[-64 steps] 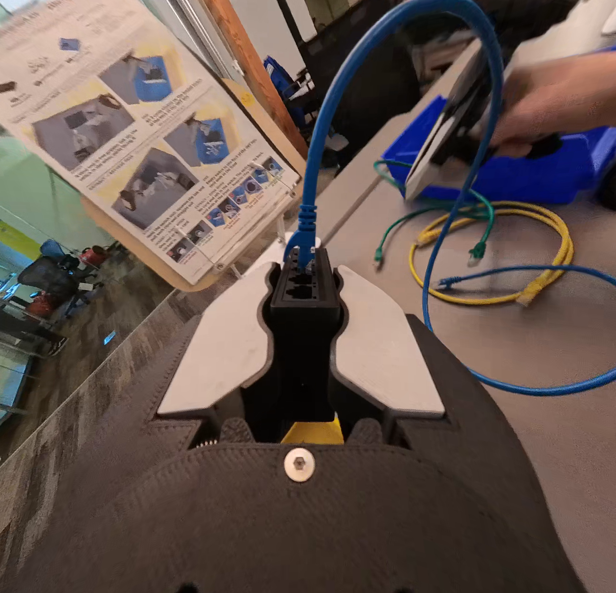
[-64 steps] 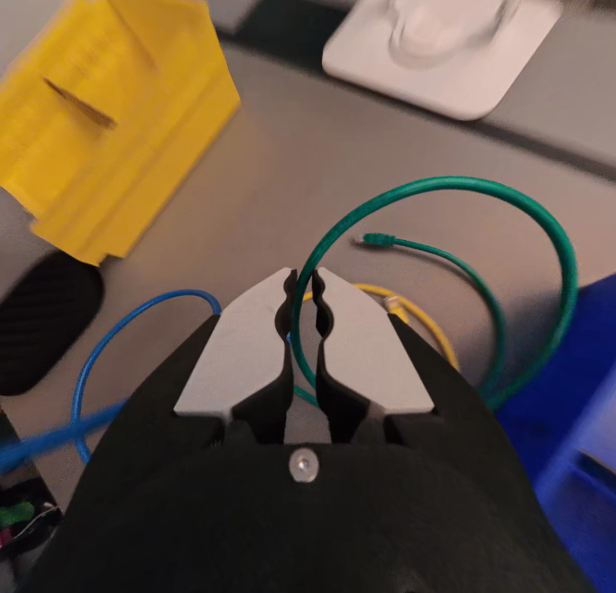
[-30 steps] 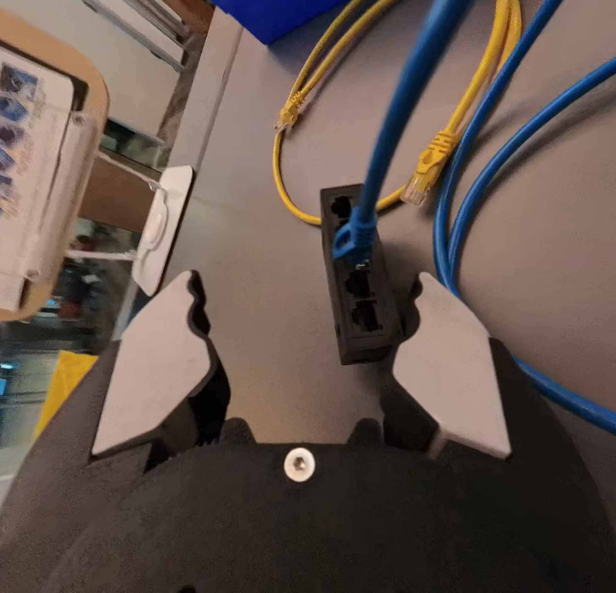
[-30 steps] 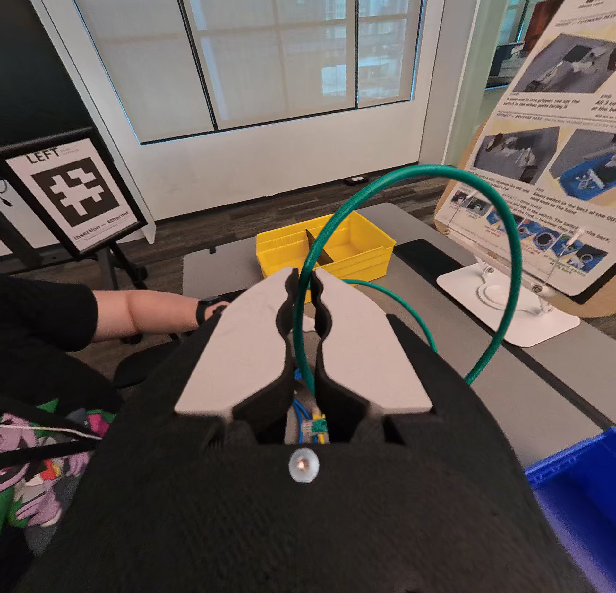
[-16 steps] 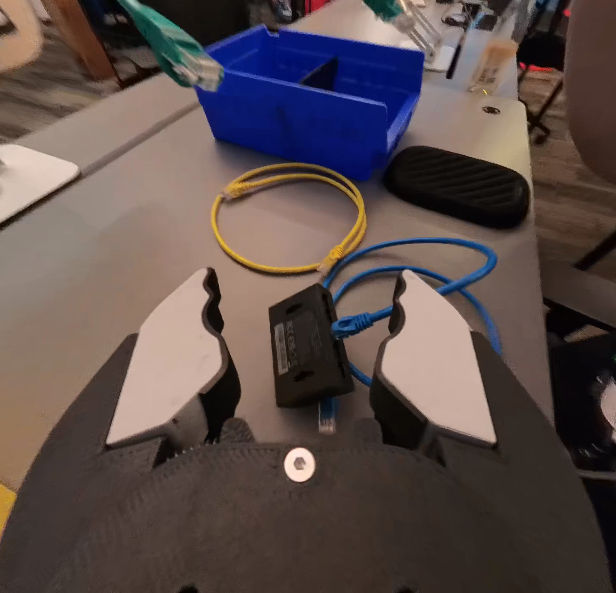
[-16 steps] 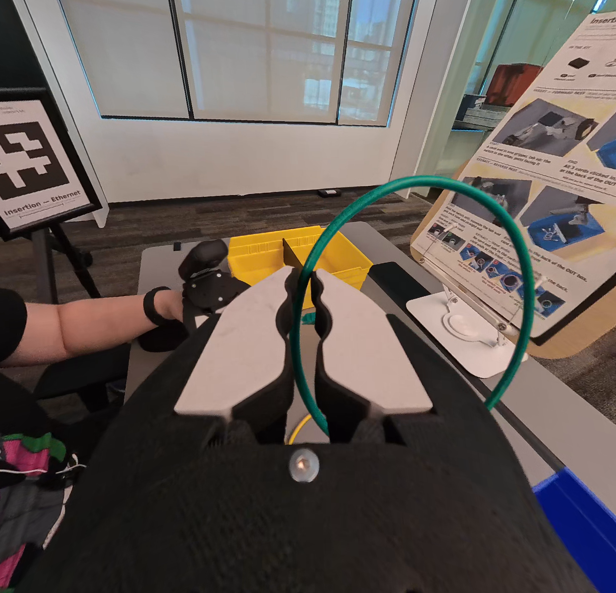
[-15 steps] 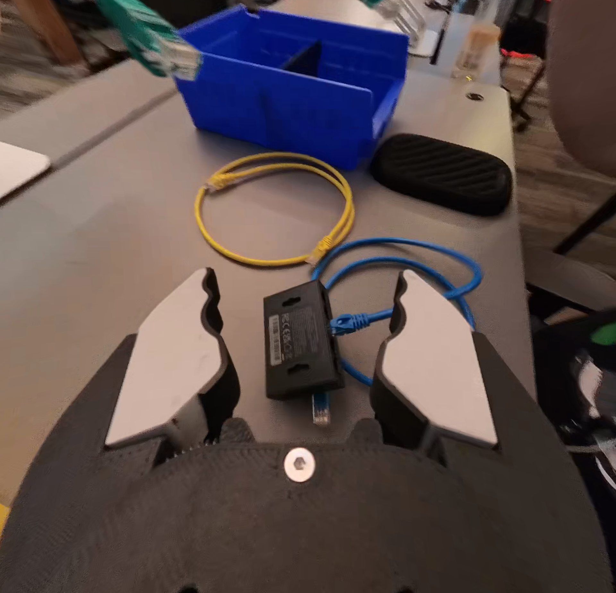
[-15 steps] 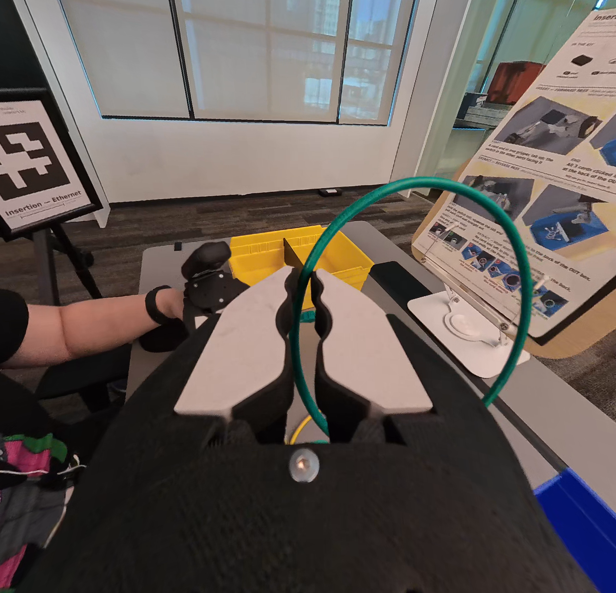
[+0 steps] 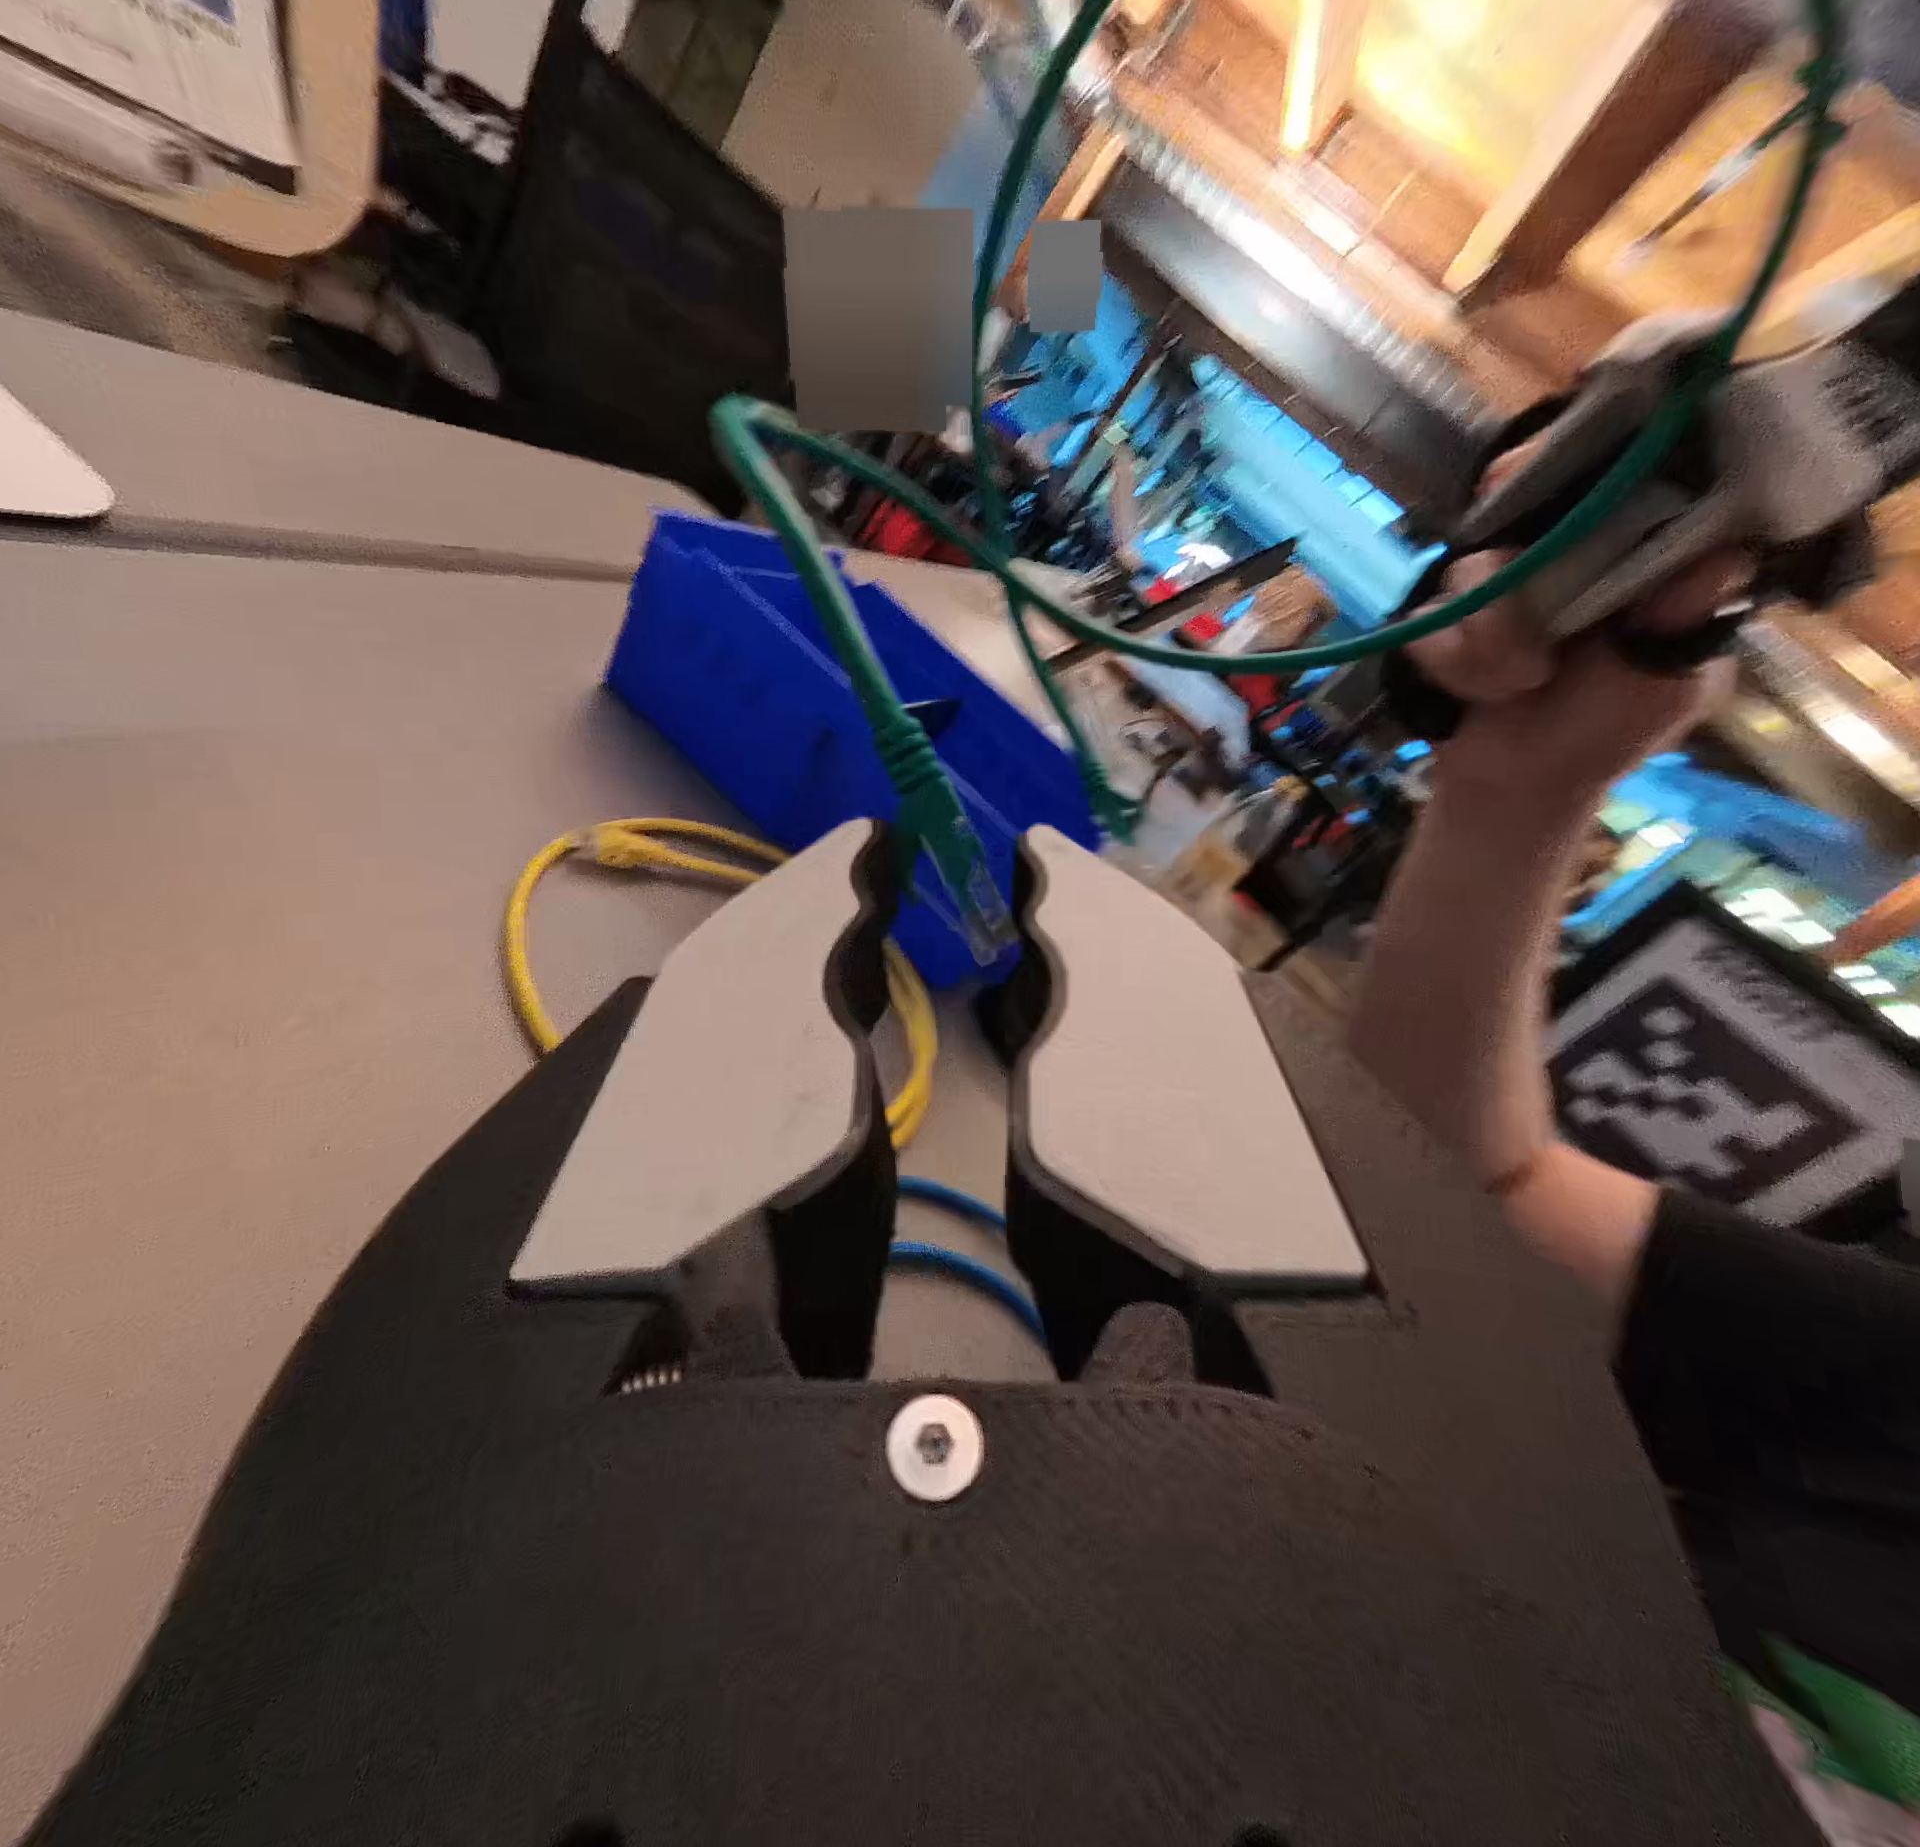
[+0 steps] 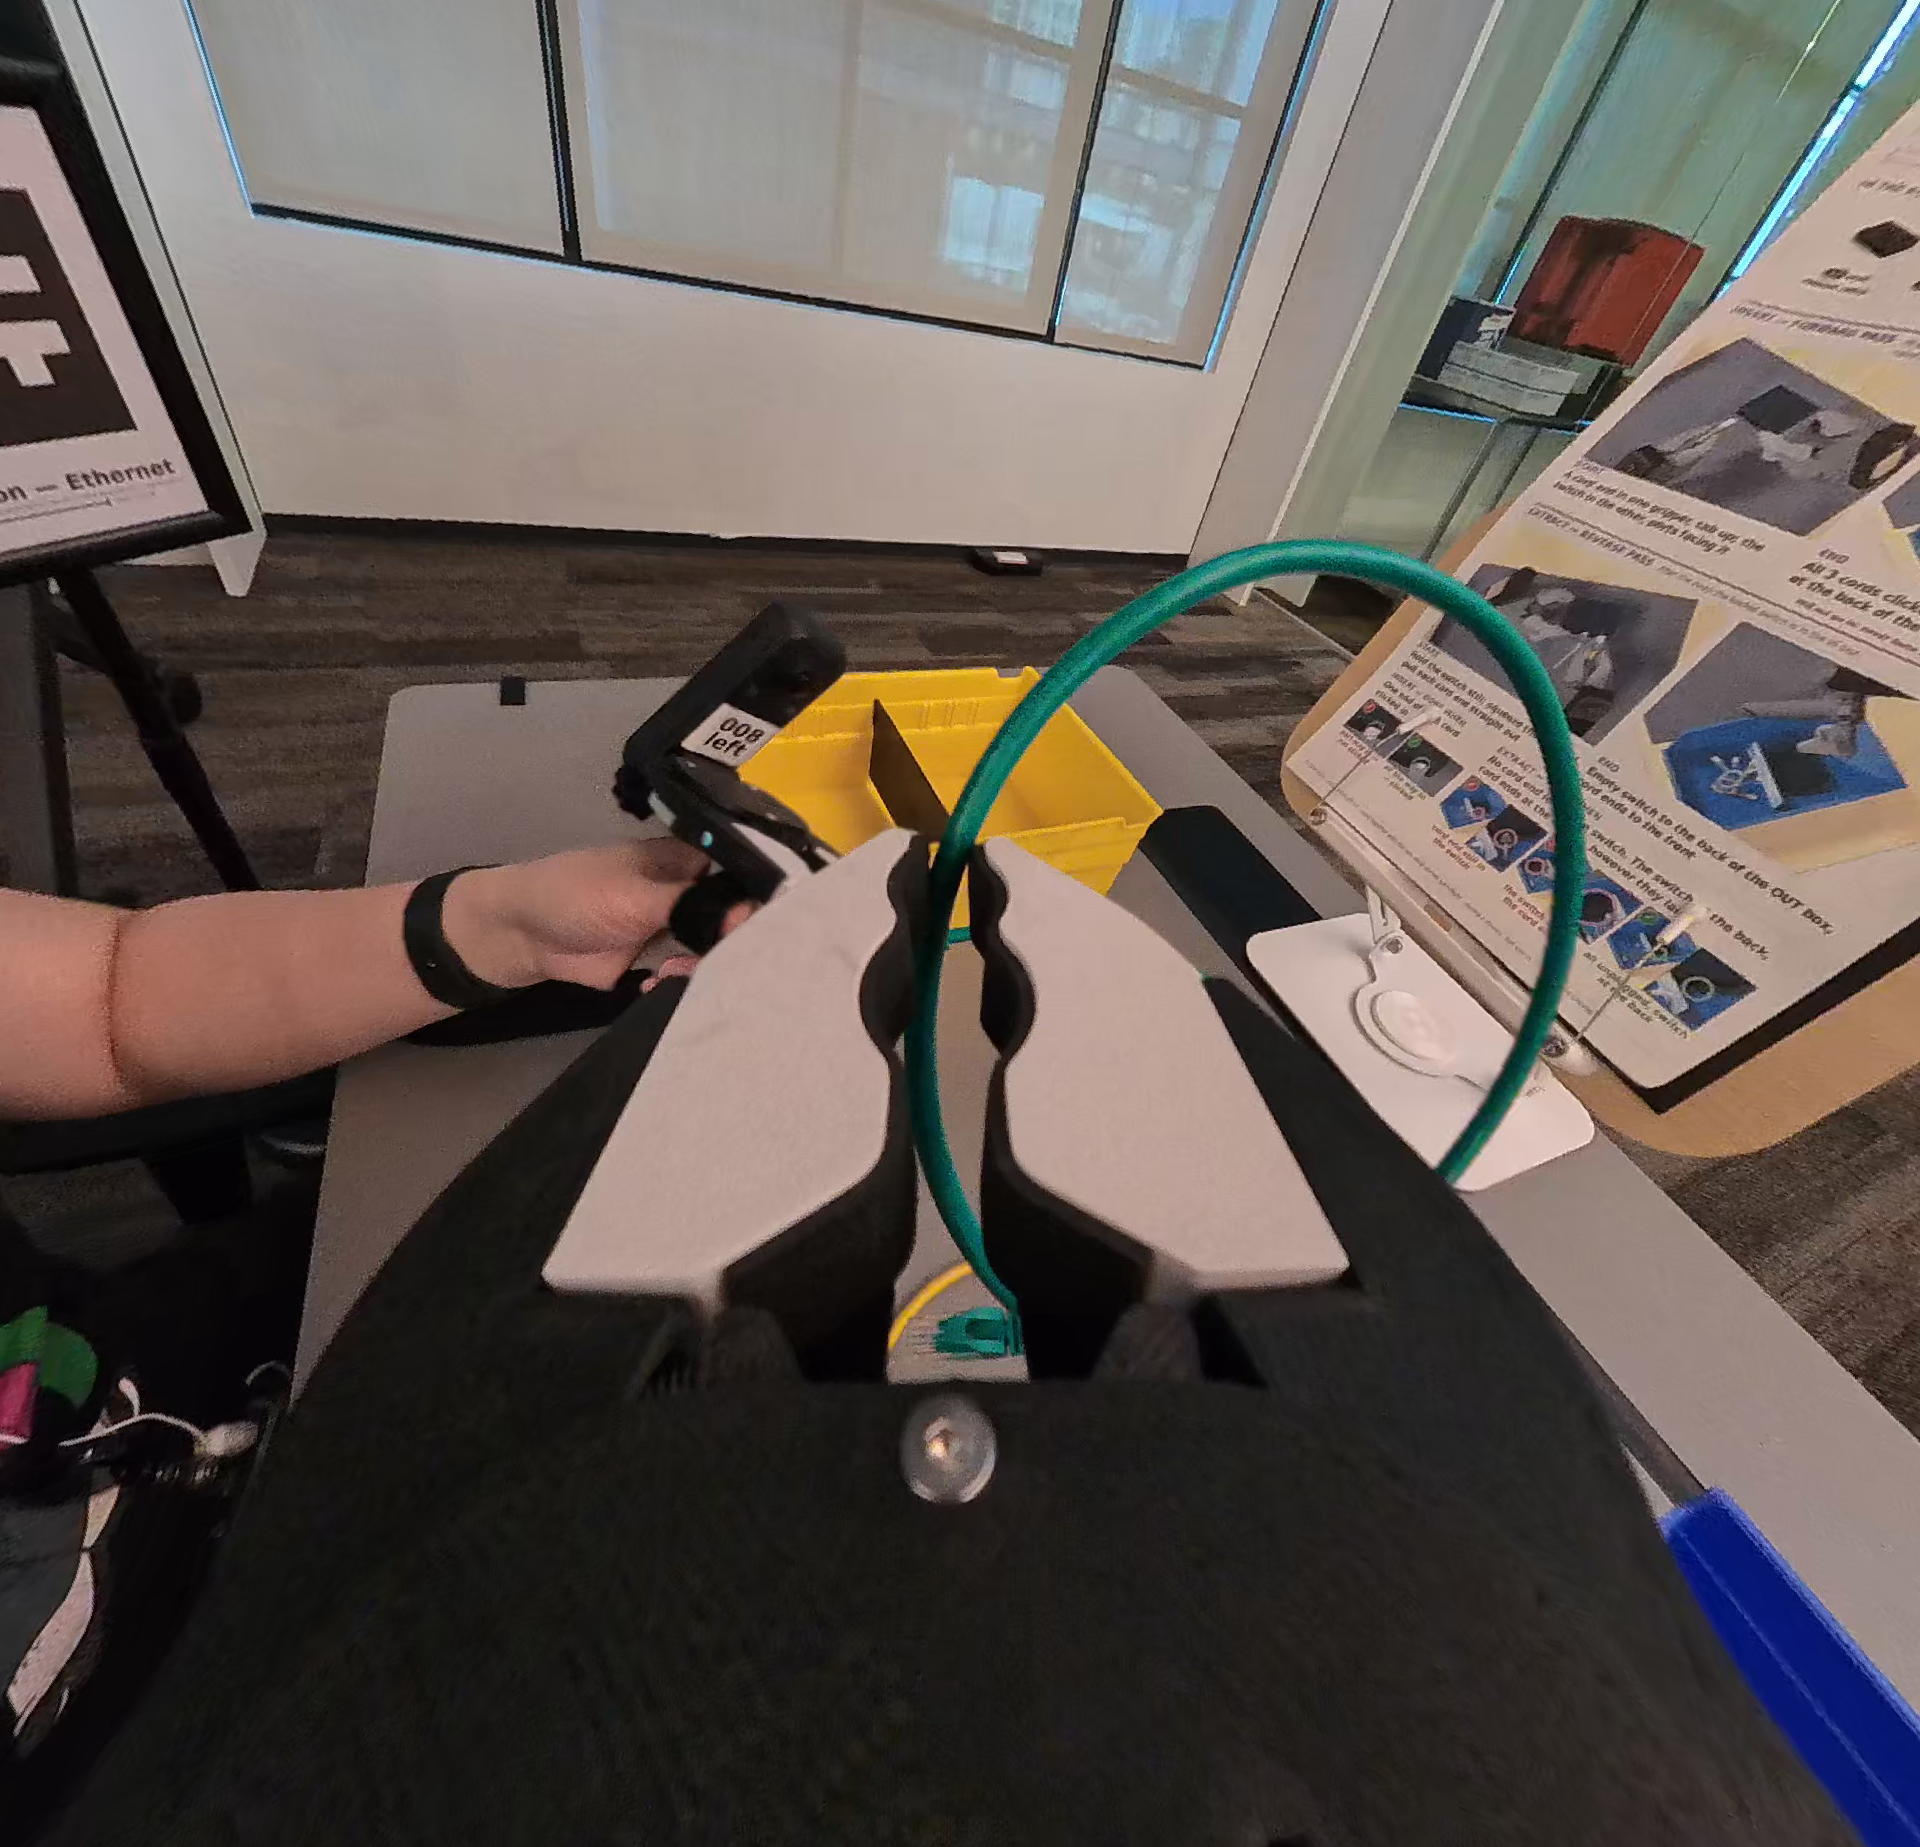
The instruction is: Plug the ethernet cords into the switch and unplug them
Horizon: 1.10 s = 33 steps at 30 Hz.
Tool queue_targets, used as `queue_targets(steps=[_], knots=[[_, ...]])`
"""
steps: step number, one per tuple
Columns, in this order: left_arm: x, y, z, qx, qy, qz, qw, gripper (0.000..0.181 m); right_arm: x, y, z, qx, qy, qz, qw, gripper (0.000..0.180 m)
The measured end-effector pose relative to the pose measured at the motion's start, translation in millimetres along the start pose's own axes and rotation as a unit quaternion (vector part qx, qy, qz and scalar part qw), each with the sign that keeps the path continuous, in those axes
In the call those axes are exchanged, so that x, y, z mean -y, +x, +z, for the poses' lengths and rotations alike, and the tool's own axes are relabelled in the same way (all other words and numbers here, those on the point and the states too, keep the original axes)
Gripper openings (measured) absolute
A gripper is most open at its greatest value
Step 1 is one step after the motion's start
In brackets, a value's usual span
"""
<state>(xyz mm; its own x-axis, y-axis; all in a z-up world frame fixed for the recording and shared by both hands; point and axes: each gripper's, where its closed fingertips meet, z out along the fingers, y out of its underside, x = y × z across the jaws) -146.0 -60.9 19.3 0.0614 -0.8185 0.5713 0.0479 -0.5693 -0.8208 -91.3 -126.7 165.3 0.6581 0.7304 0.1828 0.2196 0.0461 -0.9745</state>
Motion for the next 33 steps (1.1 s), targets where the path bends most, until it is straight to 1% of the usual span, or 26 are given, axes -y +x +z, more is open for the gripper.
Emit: queue_targets(steps=[3,5,6,7,8,9,10,11,12,13,14,15,16,17,19,20,21,23,24,25,27,30,31,33], knots=[[4.2,-8.0,5.6,0.042,-0.011,0.069,0.997,0.015,-9.3,-1.6,-3.5,-0.002,-0.016,-0.002,1.000,0.008],[18.0,-8.3,1.5,0.077,-0.004,0.136,0.988,0.014,-29.9,-0.8,-7.2,0.001,-0.052,0.028,0.998,0.008],[26.7,-9.6,-2.2,0.107,-0.003,0.184,0.977,0.014,-43.7,-0.1,-8.7,0.004,-0.071,0.053,0.996,0.008],[35.8,-8.8,-6.0,0.135,-0.004,0.243,0.960,0.014,-57.0,0.9,-9.5,0.006,-0.081,0.079,0.994,0.009],[44.6,-5.5,-9.1,0.160,-0.006,0.313,0.936,0.014,-71.4,2.2,-10.0,0.008,-0.092,0.108,0.990,0.014],[52.8,-3.2,-12.1,0.192,-0.012,0.385,0.903,0.014,-85.7,5.6,-11.0,0.001,-0.104,0.136,0.985,0.025],[58.9,0.2,-13.5,0.218,-0.027,0.457,0.862,0.013,-98.2,11.5,-13.6,-0.020,-0.114,0.158,0.981,0.033],[63.2,5.3,-12.7,0.235,-0.041,0.521,0.819,0.013,-106.9,16.1,-18.4,-0.043,-0.119,0.170,0.977,0.036],[66.3,10.3,-10.7,0.246,-0.052,0.566,0.785,0.013,-107.6,18.2,-24.6,-0.066,-0.110,0.171,0.977,0.037],[66.6,16.1,-6.6,0.241,-0.063,0.592,0.767,0.013,-97.1,15.9,-30.2,-0.079,-0.071,0.165,0.980,0.036],[65.3,23.0,-1.6,0.227,-0.069,0.608,0.758,0.013,-78.3,8.4,-34.4,-0.073,-0.010,0.164,0.984,0.028],[64.3,30.0,3.0,0.213,-0.073,0.623,0.749,0.013,-58.2,-4.0,-36.0,-0.044,0.058,0.173,0.982,0.017],[62.7,36.6,7.2,0.198,-0.079,0.641,0.738,0.013,-43.7,-18.5,-33.6,0.004,0.111,0.192,0.975,0.012],[60.8,44.2,10.9,0.182,-0.082,0.662,0.723,0.013,-39.6,-30.6,-26.0,0.059,0.131,0.219,0.965,0.015],[57.1,59.9,16.8,0.154,-0.086,0.694,0.698,0.013,-59.6,-36.6,0.4,0.134,0.091,0.293,0.942,0.036],[54.2,68.0,19.0,0.138,-0.089,0.706,0.689,0.013,-71.1,-33.6,12.2,0.160,0.078,0.327,0.928,0.040],[52.5,75.5,20.2,0.127,-0.090,0.714,0.682,0.013,-74.1,-31.6,19.1,0.198,0.091,0.357,0.908,0.041],[47.7,89.4,20.9,0.100,-0.095,0.720,0.680,0.013,-66.7,-26.0,19.6,0.285,0.142,0.411,0.854,0.041],[44.9,95.5,20.5,0.086,-0.098,0.718,0.683,0.013,-60.1,-23.1,16.0,0.319,0.169,0.416,0.835,0.036],[42.8,100.4,19.9,0.076,-0.100,0.718,0.685,0.013,-57.1,-21.6,15.1,0.337,0.180,0.409,0.829,0.030],[38.4,104.5,18.8,0.063,-0.115,0.719,0.683,0.013,-53.7,-23.3,19.5,0.340,0.177,0.377,0.843,0.035],[37.1,106.7,17.5,0.055,-0.125,0.723,0.677,0.013,-38.0,-33.0,12.7,0.384,0.188,0.352,0.833,0.033],[36.1,107.9,17.5,0.051,-0.127,0.724,0.676,0.013,-36.4,-31.5,14.0,0.378,0.185,0.350,0.837,0.026],[33.9,108.1,18.6,0.047,-0.135,0.727,0.671,0.014,-39.5,-26.0,21.6,0.350,0.165,0.351,0.853,0.023]])
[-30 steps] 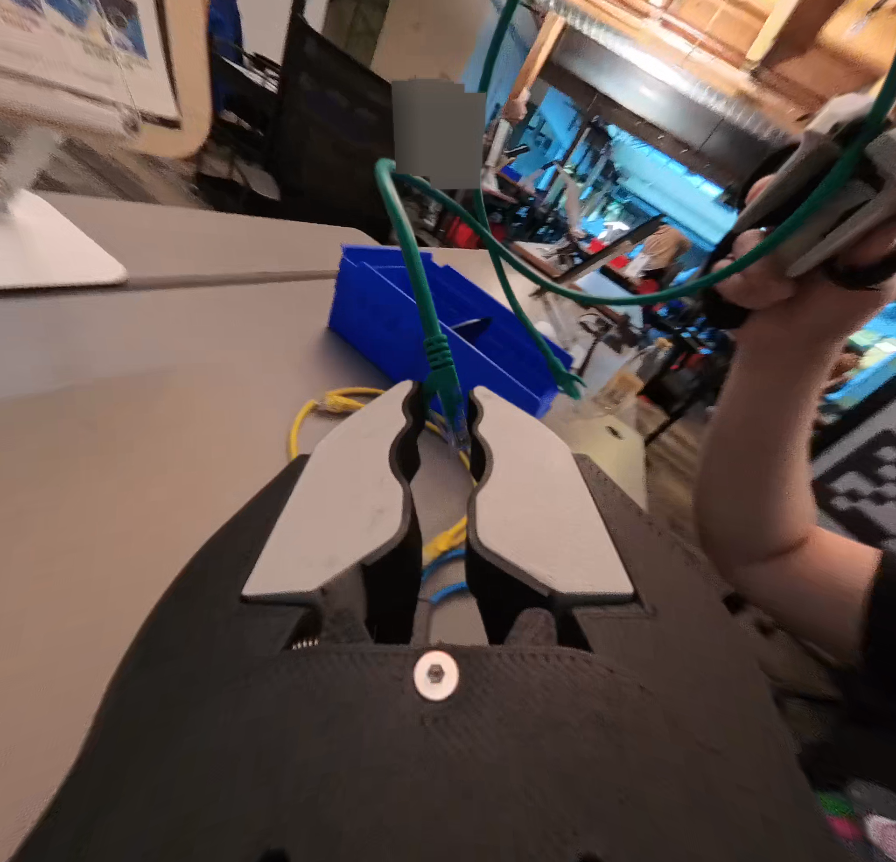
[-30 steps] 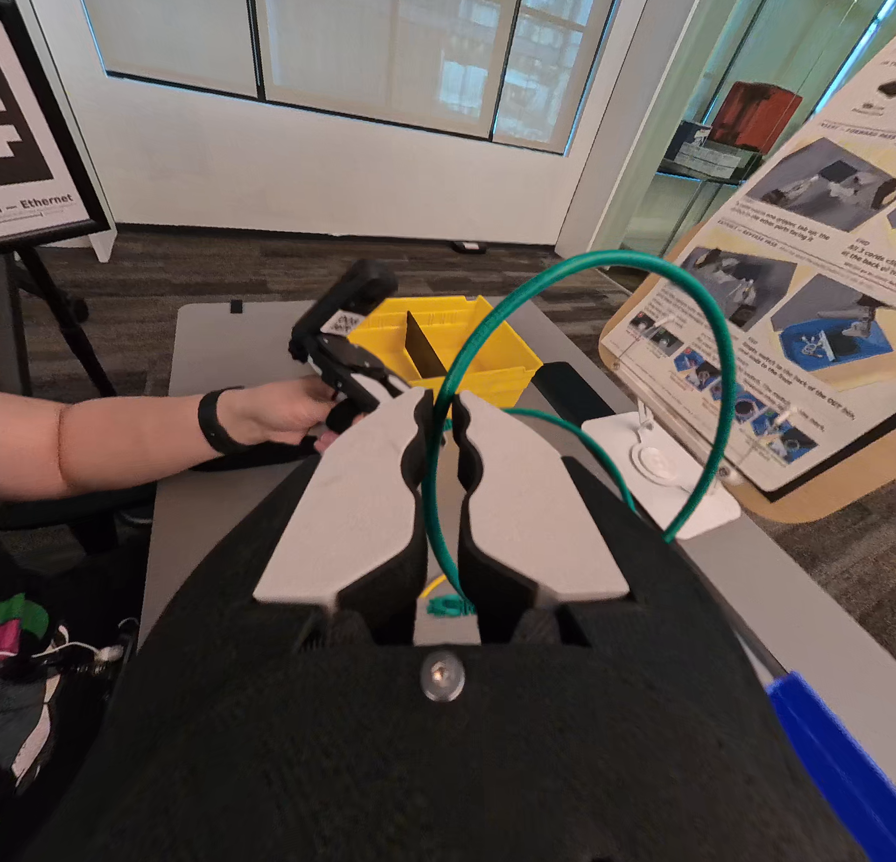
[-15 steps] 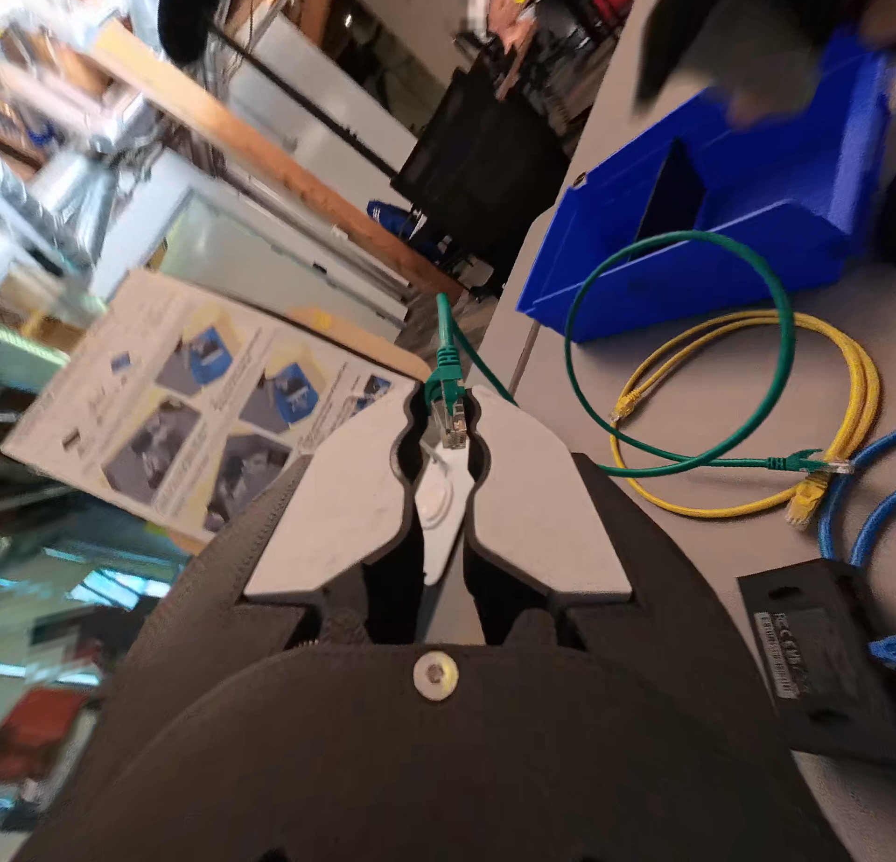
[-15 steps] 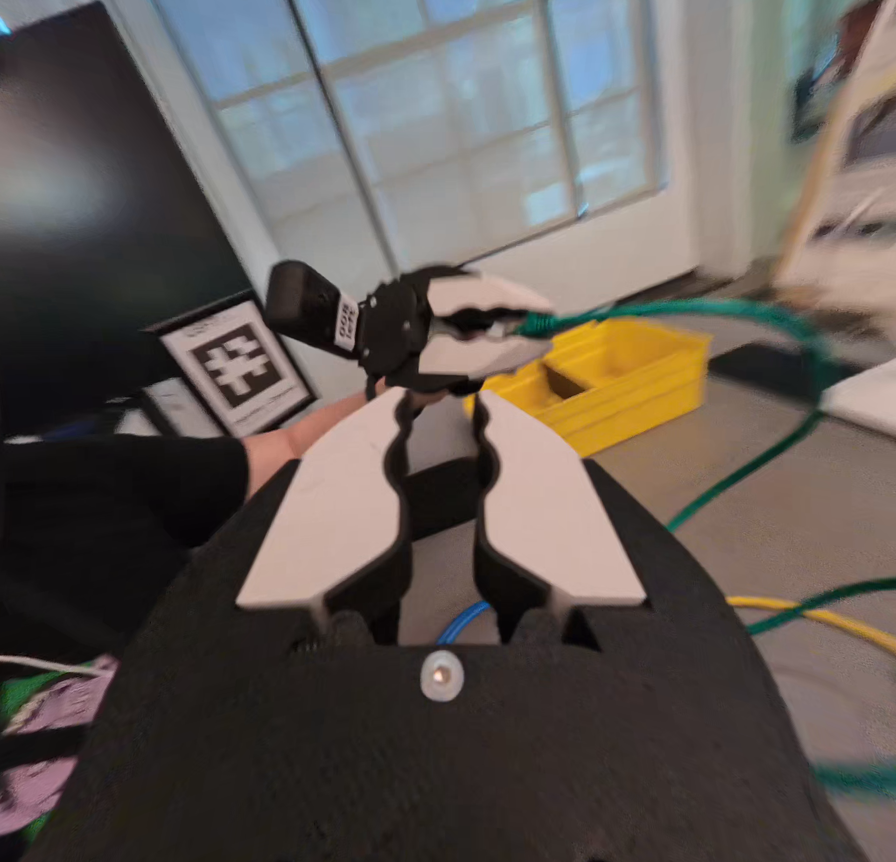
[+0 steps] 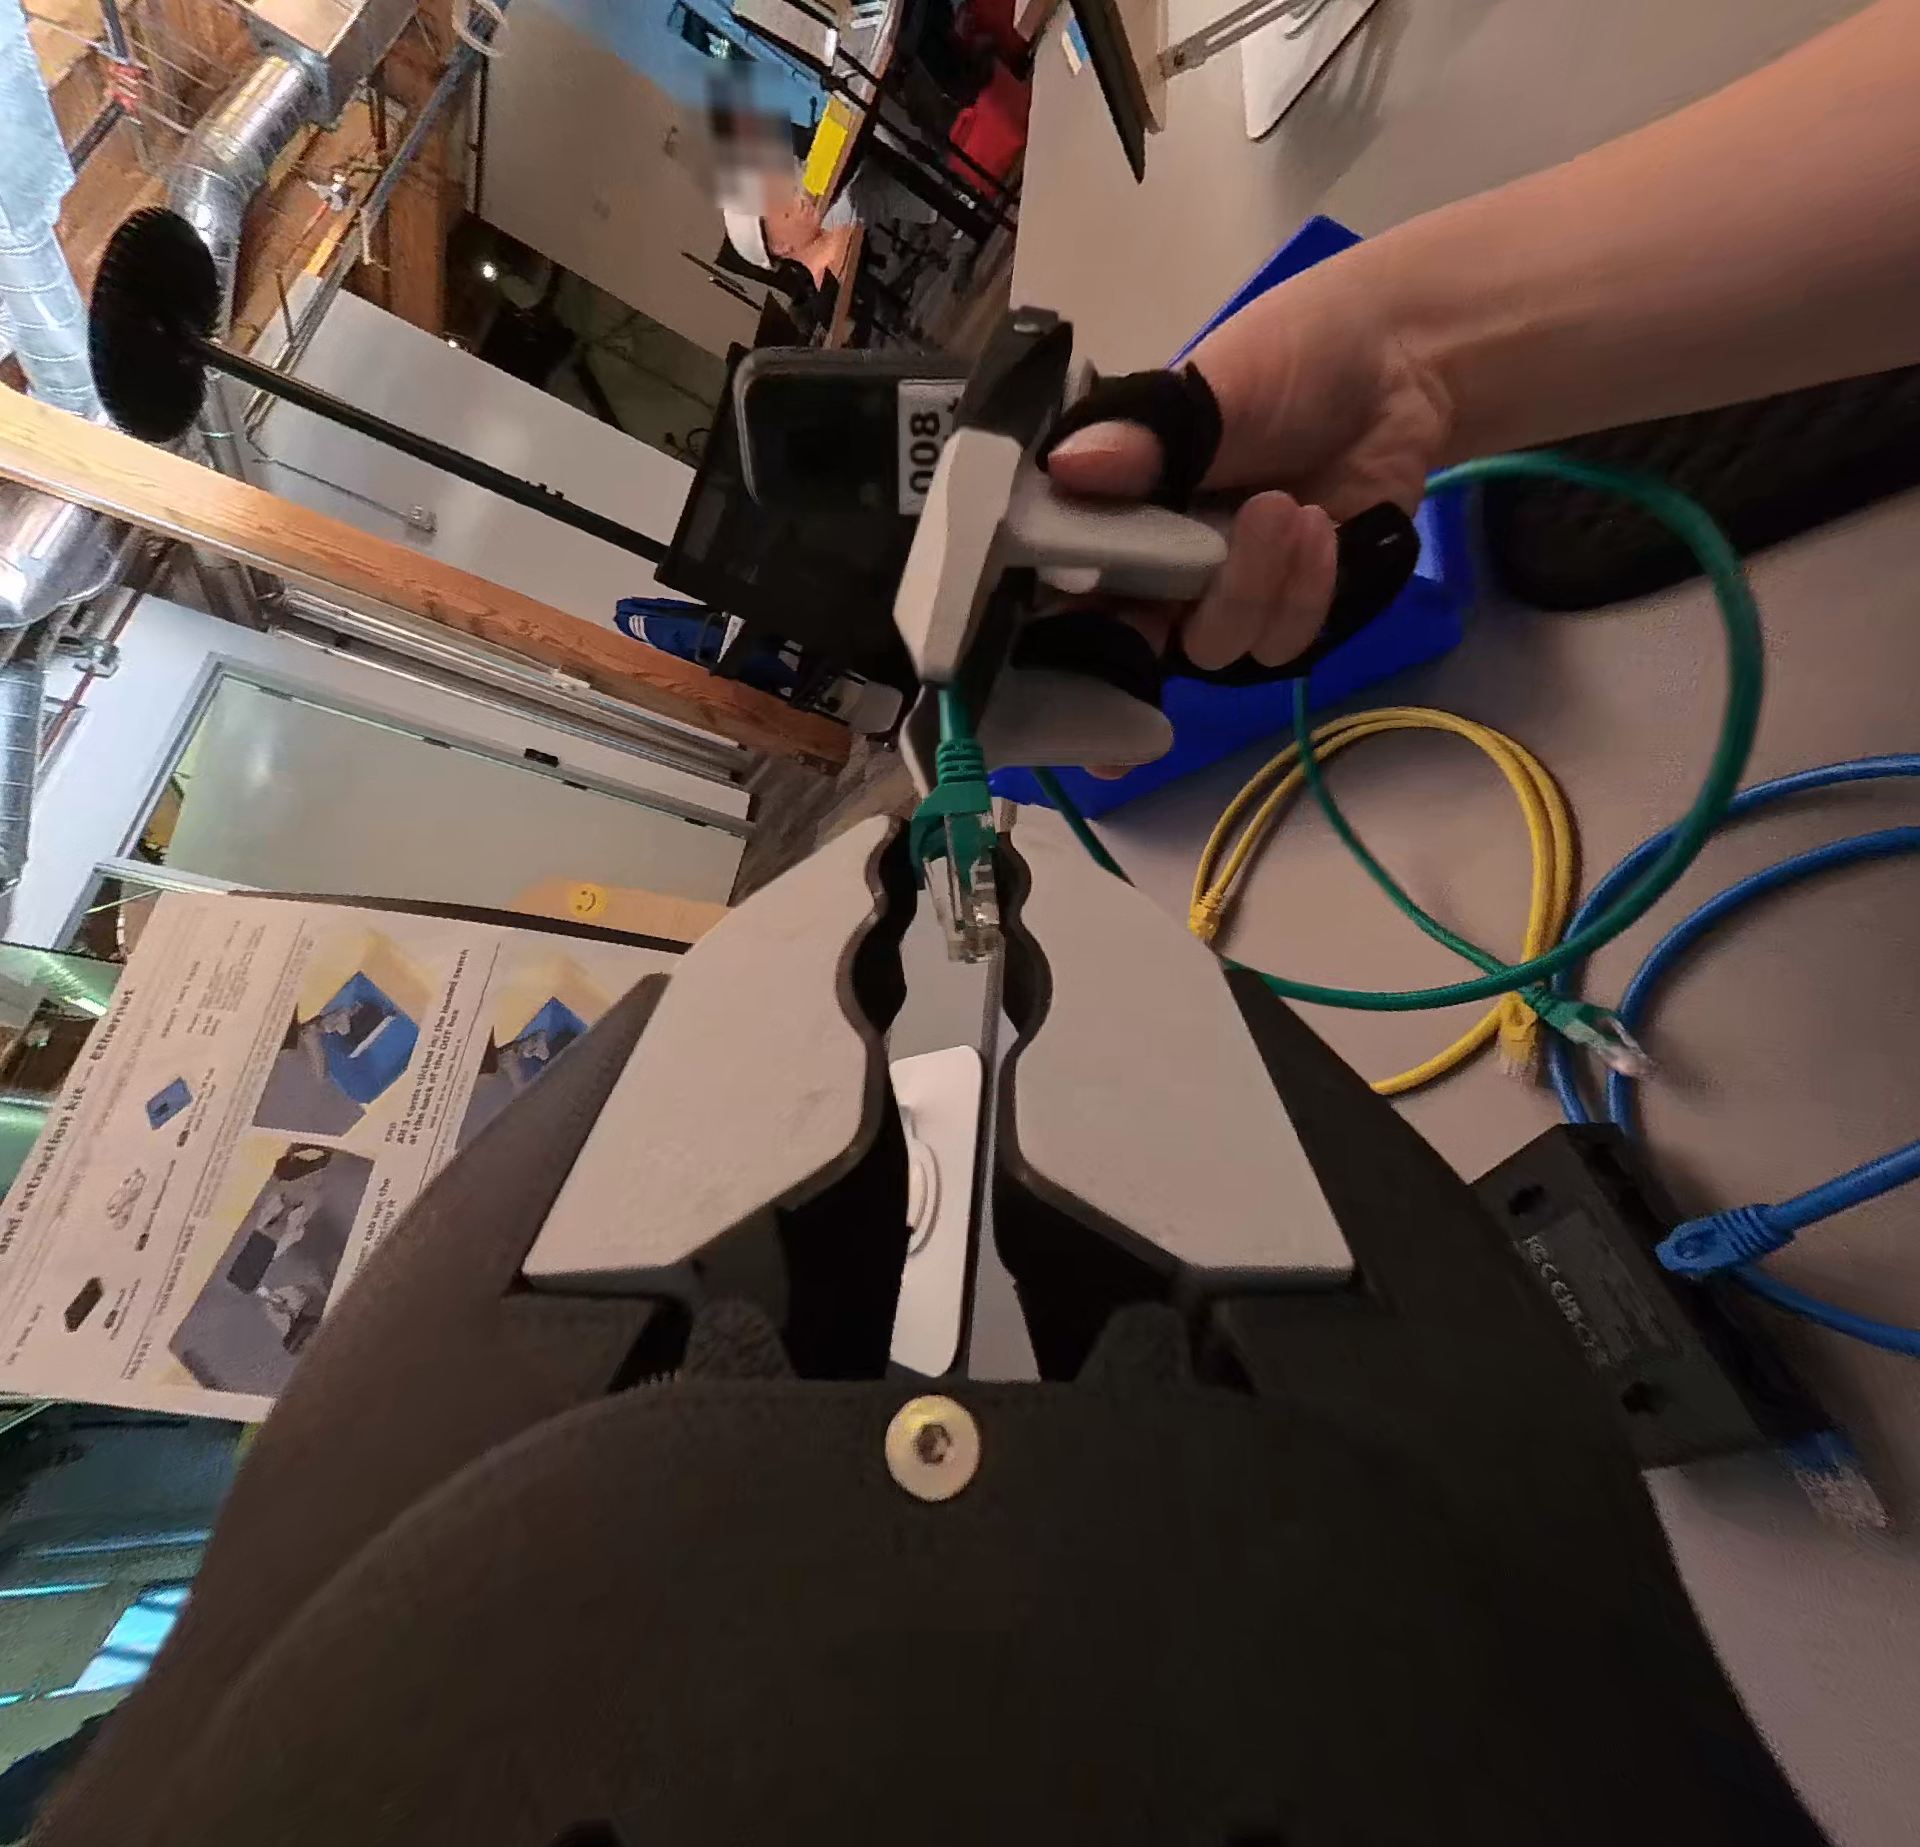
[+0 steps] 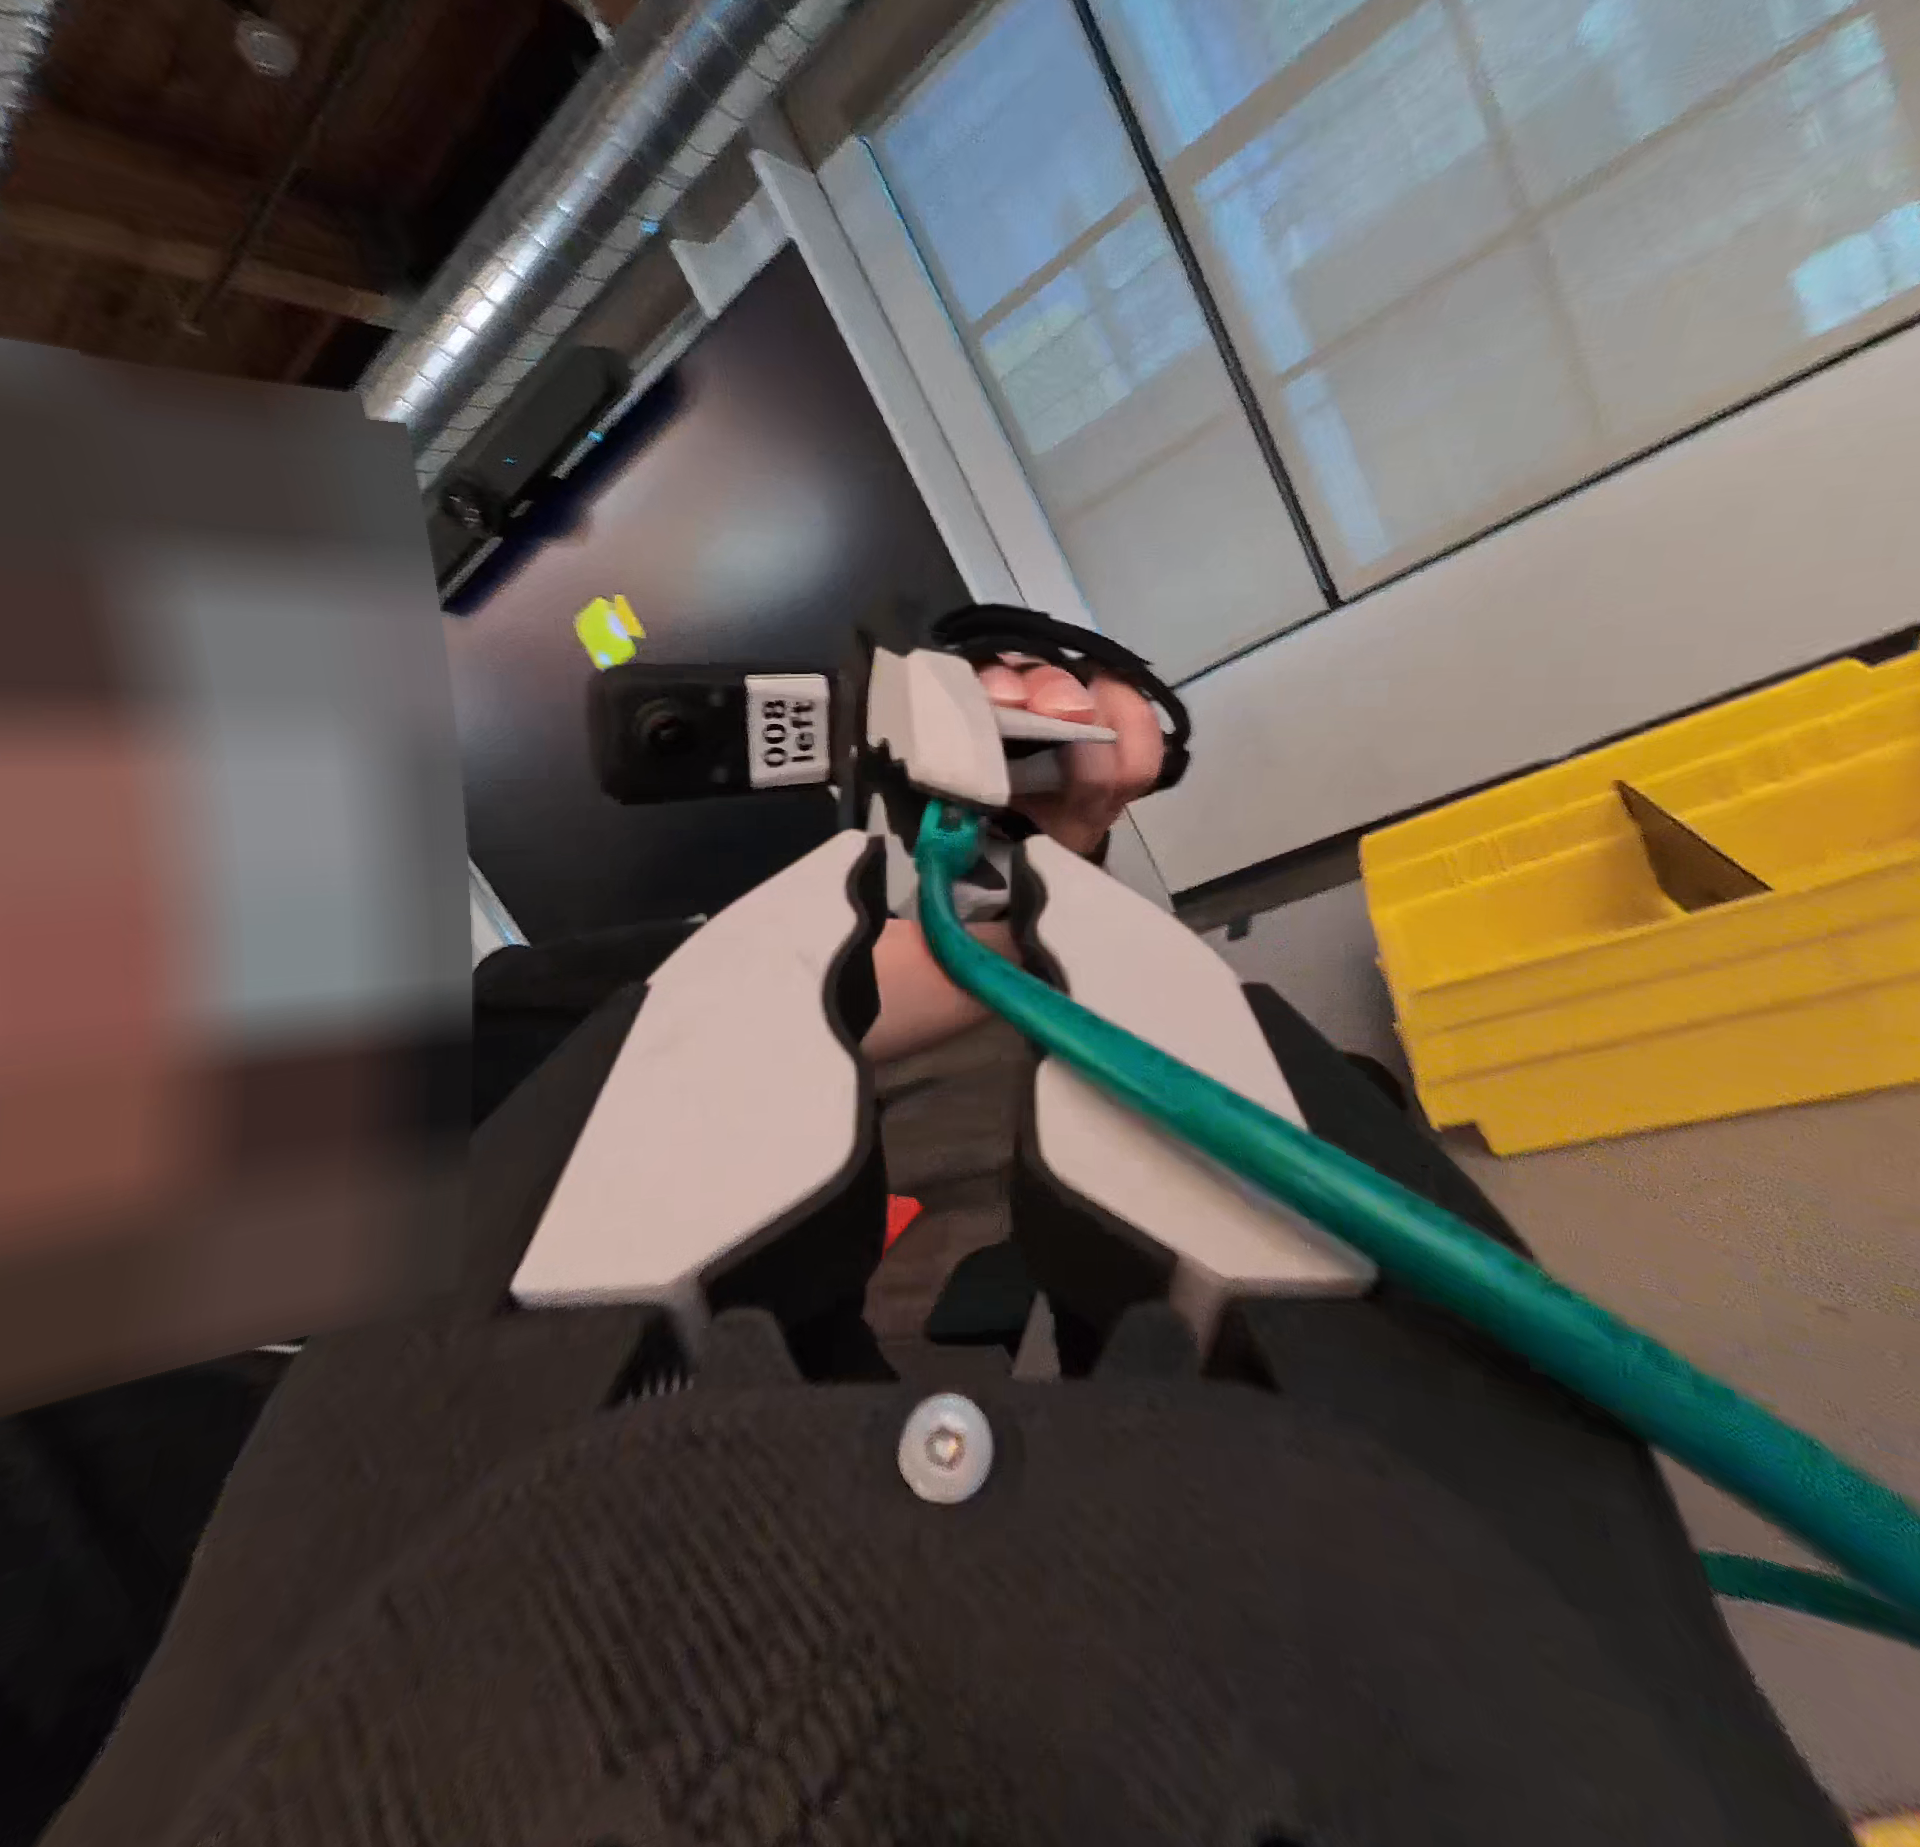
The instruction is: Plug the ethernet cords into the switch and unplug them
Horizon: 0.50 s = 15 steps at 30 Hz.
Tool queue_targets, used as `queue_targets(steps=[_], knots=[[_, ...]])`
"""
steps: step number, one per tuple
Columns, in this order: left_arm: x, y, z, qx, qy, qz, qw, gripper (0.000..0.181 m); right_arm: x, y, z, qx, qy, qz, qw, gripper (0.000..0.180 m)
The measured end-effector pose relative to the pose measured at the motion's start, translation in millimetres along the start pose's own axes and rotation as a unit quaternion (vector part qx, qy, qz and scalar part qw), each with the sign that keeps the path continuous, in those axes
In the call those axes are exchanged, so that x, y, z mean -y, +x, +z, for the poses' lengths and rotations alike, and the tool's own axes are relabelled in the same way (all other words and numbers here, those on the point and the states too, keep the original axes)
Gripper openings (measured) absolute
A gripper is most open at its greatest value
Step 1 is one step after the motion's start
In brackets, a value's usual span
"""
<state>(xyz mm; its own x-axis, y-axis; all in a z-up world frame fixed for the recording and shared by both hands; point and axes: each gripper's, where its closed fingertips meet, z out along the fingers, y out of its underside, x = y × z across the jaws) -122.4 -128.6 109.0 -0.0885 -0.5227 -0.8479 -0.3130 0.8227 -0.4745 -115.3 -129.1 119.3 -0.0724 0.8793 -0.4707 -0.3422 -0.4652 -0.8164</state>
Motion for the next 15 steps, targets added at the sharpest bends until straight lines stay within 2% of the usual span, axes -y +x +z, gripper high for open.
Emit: queue_targets(steps=[2,15], knots=[[-0.7,-0.7,1.4,0.004,-0.005,0.015,1.000,0.013,-5.7,-3.2,0.7,0.006,-0.027,-0.005,1.000,0.009],[3.6,8.6,6.2,-0.023,0.000,0.013,1.000,0.013,-12.7,-5.5,-3.0,-0.015,-0.053,-0.010,0.998,0.007]])
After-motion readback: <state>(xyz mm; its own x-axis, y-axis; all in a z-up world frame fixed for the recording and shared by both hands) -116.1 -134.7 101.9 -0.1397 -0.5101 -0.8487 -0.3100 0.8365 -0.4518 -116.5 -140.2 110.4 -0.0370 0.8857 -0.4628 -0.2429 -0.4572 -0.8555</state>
